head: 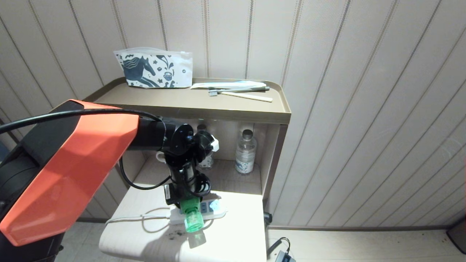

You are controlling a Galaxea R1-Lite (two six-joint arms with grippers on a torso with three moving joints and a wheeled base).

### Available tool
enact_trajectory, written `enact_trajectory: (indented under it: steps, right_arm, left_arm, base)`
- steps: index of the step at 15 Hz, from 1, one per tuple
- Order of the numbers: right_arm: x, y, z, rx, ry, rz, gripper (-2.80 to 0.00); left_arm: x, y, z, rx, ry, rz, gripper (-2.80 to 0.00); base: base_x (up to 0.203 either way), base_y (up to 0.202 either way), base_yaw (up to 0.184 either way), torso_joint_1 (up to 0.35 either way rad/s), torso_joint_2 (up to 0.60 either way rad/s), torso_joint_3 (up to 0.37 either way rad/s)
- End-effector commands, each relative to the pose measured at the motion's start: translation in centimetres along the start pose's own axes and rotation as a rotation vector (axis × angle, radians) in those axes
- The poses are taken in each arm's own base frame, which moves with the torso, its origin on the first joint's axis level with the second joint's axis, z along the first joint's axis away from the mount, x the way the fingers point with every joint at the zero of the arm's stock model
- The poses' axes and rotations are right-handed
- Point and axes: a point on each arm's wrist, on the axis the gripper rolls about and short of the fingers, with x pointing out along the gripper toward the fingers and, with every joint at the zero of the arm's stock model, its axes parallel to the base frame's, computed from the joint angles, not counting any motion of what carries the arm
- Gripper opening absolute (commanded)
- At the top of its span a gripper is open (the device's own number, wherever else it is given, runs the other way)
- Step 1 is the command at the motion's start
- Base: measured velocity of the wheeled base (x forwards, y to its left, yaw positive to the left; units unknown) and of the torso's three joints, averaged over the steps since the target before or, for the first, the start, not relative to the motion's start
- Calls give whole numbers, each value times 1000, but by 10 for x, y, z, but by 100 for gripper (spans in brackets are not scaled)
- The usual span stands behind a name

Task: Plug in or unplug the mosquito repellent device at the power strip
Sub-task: Insert the plug into the socket

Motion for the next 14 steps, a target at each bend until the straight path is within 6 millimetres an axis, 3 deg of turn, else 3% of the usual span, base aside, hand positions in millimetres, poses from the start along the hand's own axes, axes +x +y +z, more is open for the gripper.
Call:
enact_trajectory:
  steps: [1, 14]
  right_arm:
    - [0, 0, 0, 0, -1, 1, -280]
    - [0, 0, 0, 0, -1, 0, -280]
  left_arm:
    - [-3, 1, 0, -6, -3, -2, -280]
    - [-1, 2, 0, -8, 3, 5, -280]
  base:
    - [0, 0, 0, 0, 0, 0]
    - [0, 0, 0, 0, 0, 0]
